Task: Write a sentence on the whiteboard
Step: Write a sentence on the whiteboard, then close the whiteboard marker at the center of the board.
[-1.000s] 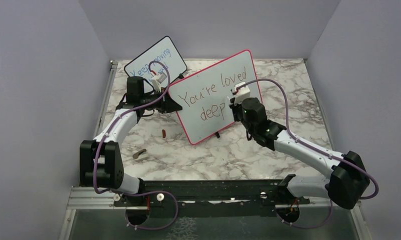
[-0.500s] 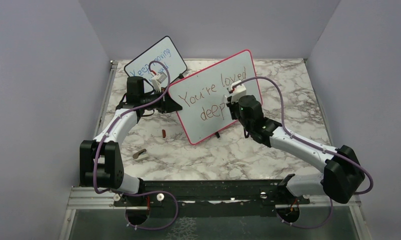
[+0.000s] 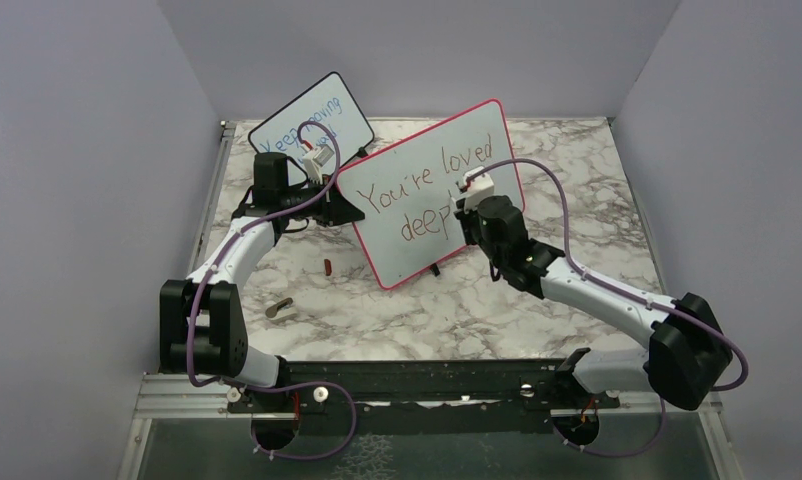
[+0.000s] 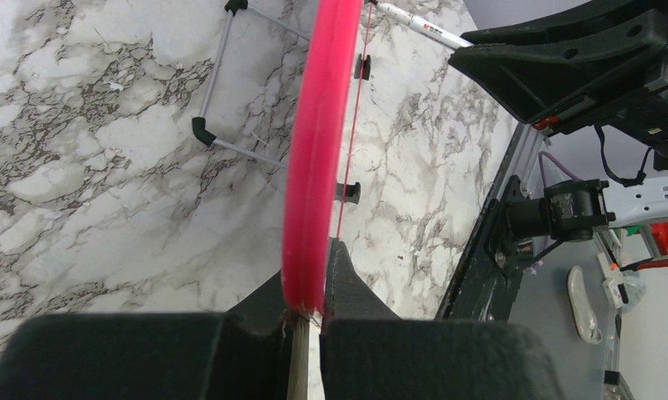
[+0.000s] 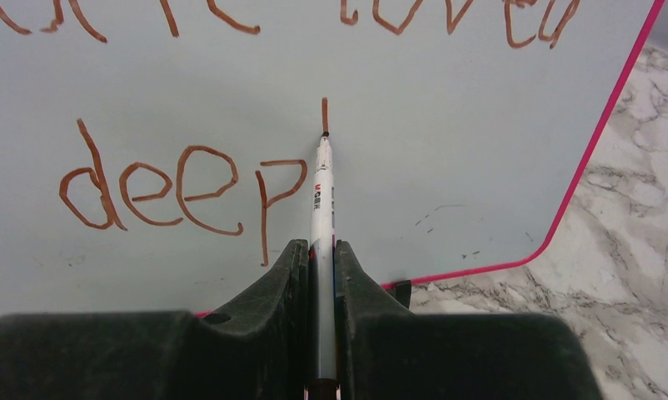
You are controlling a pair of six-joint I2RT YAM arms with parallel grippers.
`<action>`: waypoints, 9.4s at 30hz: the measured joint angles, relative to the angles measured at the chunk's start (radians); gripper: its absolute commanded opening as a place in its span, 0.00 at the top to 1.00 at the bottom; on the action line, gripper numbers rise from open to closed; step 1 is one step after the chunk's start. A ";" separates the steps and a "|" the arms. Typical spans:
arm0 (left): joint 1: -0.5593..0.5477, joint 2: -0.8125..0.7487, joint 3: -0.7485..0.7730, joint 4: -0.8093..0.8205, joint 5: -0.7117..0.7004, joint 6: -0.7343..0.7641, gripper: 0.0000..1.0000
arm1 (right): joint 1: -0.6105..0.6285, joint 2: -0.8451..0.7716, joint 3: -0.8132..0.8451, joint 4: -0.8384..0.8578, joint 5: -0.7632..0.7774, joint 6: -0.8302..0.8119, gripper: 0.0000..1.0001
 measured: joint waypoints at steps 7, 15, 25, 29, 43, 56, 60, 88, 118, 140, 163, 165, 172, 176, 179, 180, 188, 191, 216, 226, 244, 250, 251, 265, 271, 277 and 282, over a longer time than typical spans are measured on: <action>0.000 0.000 0.000 0.000 0.000 0.000 1.00 | 0.000 -0.025 -0.043 -0.036 -0.005 0.018 1.00; 0.000 0.001 0.000 0.000 0.000 0.000 1.00 | 0.000 -0.045 -0.074 -0.060 -0.010 0.045 1.00; 0.000 0.001 0.000 0.000 0.000 0.001 1.00 | 0.000 -0.066 -0.090 -0.069 -0.003 0.062 1.00; 0.000 0.001 0.000 0.000 0.000 0.001 1.00 | -0.002 -0.089 -0.093 -0.068 0.021 0.062 1.00; 0.000 0.001 0.000 -0.001 0.000 0.002 1.00 | -0.019 -0.092 -0.093 -0.039 0.035 0.056 1.00; 0.000 0.001 0.000 -0.001 0.000 0.002 1.00 | -0.033 -0.066 -0.089 0.002 0.020 0.053 1.00; 0.000 0.001 0.001 -0.001 0.000 0.002 1.00 | -0.035 -0.058 -0.085 0.012 0.008 0.053 1.00; 0.000 0.003 0.002 -0.003 0.000 0.002 1.00 | -0.048 -0.050 -0.120 0.002 0.033 0.074 1.00; 0.000 0.006 0.008 -0.009 0.000 0.003 1.00 | -0.074 -0.035 -0.085 0.032 0.050 0.059 0.99; 0.000 0.007 0.010 -0.011 0.000 0.002 1.00 | -0.085 -0.033 -0.085 -0.022 -0.034 0.063 1.00; 0.000 0.007 0.011 -0.011 0.000 0.003 1.00 | -0.082 -0.135 -0.123 -0.199 -0.102 0.134 1.00; 0.000 0.007 0.011 -0.011 0.000 0.003 1.00 | -0.083 -0.160 -0.129 -0.194 -0.062 0.141 1.00; 0.000 0.007 0.011 -0.011 0.000 0.003 1.00 | -0.110 -0.174 -0.130 -0.156 0.018 0.142 1.00; 0.000 0.007 0.011 -0.011 0.000 0.003 1.00 | -0.126 -0.167 -0.130 -0.112 0.026 0.141 1.00; 0.000 0.007 0.011 -0.011 0.000 0.003 1.00 | -0.136 -0.156 -0.130 -0.083 0.026 0.139 1.00; 0.000 0.007 0.011 -0.011 0.000 0.003 1.00 | -0.138 -0.151 -0.130 -0.074 0.025 0.137 1.00; 0.000 0.007 0.011 -0.012 0.000 0.003 1.00 | -0.155 -0.094 -0.130 -0.020 0.010 0.130 1.00; 0.000 0.007 0.011 -0.012 0.000 0.003 1.00 | -0.162 -0.074 -0.130 0.005 0.001 0.130 1.00; 0.000 0.007 0.011 -0.011 0.000 0.003 1.00 | -0.170 -0.145 -0.130 0.003 -0.023 0.135 0.99; 0.000 0.005 0.012 -0.030 -0.027 -0.010 0.77 | -0.170 -0.274 -0.130 -0.057 -0.023 0.151 1.00; 0.001 -0.180 0.000 -0.047 -0.215 -0.108 0.33 | -0.170 -0.502 -0.128 -0.227 -0.023 0.179 1.00; 0.005 -0.302 -0.007 -0.133 -0.341 -0.122 0.14 | -0.170 -0.587 -0.126 -0.291 -0.023 0.194 1.00; 0.006 -0.318 -0.012 -0.150 -0.362 -0.124 0.11 | -0.170 -0.598 -0.126 -0.298 -0.023 0.196 1.00; 0.008 -0.523 -0.178 -0.317 -0.739 -0.235 0.01 | -0.170 -0.700 -0.127 -0.345 -0.025 0.221 1.00; 0.008 -0.420 -0.218 -0.340 -0.803 -0.281 0.10 | -0.170 -0.730 -0.137 -0.345 -0.033 0.229 1.00; 0.008 -0.234 -0.217 -0.359 -0.815 -0.301 0.18 | -0.170 -0.753 -0.163 -0.344 -0.048 0.237 1.00; 0.002 -0.101 -0.211 -0.369 -0.819 -0.298 0.35 | -0.170 -0.754 -0.164 -0.344 -0.055 0.238 1.00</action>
